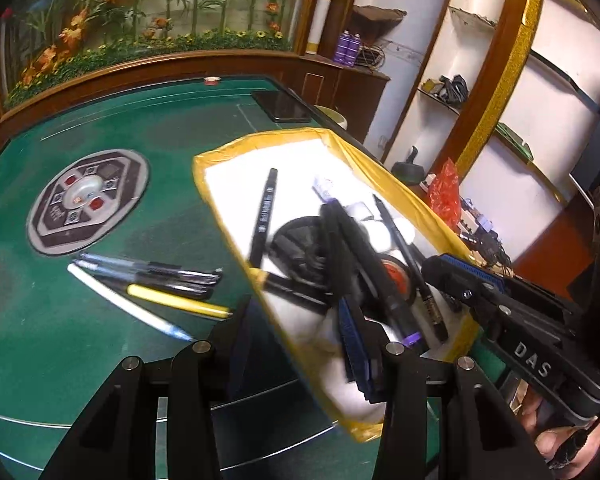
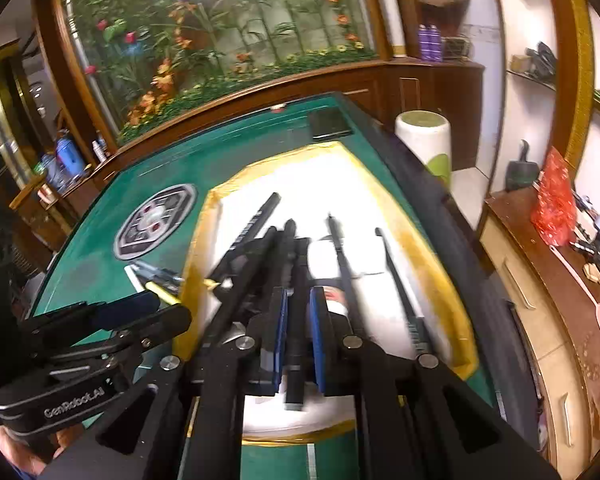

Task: Organize rigid objects
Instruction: 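Return both tools to the pens on the felt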

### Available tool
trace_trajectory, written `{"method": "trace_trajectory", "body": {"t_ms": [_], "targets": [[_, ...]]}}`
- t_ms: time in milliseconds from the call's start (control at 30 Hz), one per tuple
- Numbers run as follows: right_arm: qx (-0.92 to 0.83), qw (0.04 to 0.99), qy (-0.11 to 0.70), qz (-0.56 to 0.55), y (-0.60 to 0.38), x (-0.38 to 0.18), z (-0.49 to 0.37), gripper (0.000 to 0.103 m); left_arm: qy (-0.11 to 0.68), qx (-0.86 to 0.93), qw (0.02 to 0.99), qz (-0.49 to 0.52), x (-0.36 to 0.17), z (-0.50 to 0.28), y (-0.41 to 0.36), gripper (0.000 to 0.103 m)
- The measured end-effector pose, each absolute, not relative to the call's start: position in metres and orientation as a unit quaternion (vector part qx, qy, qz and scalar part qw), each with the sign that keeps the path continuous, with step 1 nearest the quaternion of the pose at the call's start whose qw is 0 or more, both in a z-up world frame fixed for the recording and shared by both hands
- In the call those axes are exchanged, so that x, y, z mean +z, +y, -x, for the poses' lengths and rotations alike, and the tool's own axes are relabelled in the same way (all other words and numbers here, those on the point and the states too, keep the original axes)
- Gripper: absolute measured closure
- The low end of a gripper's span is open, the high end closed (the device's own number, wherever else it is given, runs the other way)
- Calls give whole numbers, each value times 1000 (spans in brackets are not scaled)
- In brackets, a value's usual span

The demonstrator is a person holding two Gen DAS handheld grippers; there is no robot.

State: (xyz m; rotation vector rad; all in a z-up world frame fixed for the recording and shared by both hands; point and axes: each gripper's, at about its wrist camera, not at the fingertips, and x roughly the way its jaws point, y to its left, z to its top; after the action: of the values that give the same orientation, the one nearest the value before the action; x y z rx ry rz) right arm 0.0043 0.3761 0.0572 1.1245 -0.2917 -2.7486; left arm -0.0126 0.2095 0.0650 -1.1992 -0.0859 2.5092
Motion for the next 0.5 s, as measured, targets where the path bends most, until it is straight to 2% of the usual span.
{"method": "trace_trajectory", "body": {"t_ms": [33, 100, 300, 500], "targets": [[-919, 85, -94, -375, 370, 59, -5, 82, -34, 888, 176, 423, 65, 13, 203, 57], [-919, 95, -87, -372, 360, 62, -6, 76, -42, 891, 171, 418, 66, 12, 187, 55], [-909, 147, -71, -383, 323, 64, -8, 76, -73, 910, 113, 392, 68, 15, 110, 48], [-882, 199, -70, -421, 279, 51, 7, 76, -126, 907, 14, 401, 42, 32, 21, 47]]}}
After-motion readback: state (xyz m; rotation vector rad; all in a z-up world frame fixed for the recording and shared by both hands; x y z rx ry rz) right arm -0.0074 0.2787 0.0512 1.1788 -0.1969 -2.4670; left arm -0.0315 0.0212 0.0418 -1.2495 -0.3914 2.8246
